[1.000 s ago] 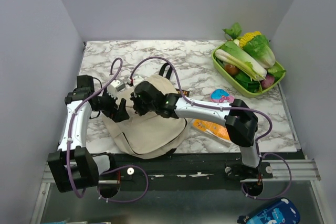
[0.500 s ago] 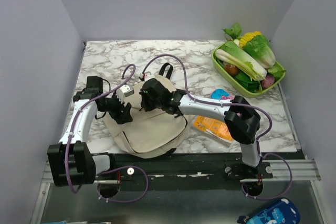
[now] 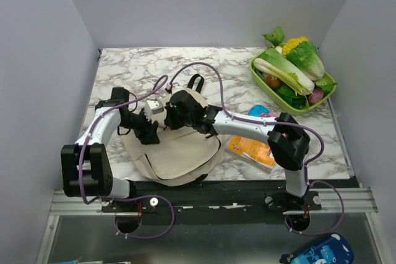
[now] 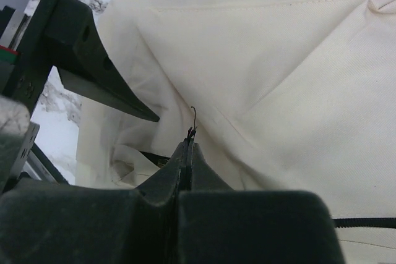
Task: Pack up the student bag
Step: Zip the student bag at the center of the board.
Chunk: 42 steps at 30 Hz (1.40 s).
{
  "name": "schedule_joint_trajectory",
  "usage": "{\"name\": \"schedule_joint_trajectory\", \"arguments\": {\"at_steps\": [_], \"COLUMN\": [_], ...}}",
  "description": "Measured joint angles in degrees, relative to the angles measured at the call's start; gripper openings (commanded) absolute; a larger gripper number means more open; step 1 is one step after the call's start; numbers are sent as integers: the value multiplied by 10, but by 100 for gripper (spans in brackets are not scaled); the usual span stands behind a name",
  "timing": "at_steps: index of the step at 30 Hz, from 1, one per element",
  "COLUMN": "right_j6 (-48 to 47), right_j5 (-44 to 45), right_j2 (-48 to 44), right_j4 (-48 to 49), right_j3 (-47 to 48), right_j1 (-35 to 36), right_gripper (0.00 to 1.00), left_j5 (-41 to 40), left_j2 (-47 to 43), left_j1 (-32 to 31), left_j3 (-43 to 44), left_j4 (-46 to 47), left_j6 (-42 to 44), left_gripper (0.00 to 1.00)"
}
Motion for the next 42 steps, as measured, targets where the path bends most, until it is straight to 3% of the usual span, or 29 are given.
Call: {"name": "schedule_joint_trajectory", "arguments": {"at_steps": [2, 3, 7, 14, 18, 32, 42], "right_j6": [0, 1, 3, 4, 5, -4, -13], "right_j5": [-3, -5, -7, -17, -19, 3, 66], "right_j2": [-2, -3, -4, -4, -4, -6, -28], "right_j4": [0, 0, 1, 3, 2, -32, -43], "right_j3": [0, 0, -1, -3, -3, -34, -70], "right_j1": [0, -1, -1, -9, -17, -83, -145], "right_gripper": [1, 1, 1, 1, 1, 1, 1], "left_j5": [5, 7, 16, 25, 24, 13, -4], "left_j2": [11, 14, 16, 16, 15, 6, -13], "left_j1": [-2, -2, -2, -6, -6, -6, -9], "left_j3": [12, 17, 24, 27, 28, 29, 29], "left_j4": [-2, -2, -10, -50, -65, -74, -80], "left_j6": [4, 6, 20, 61, 79, 88, 88], "left_gripper": [61, 50, 27, 6, 0, 0, 0]}}
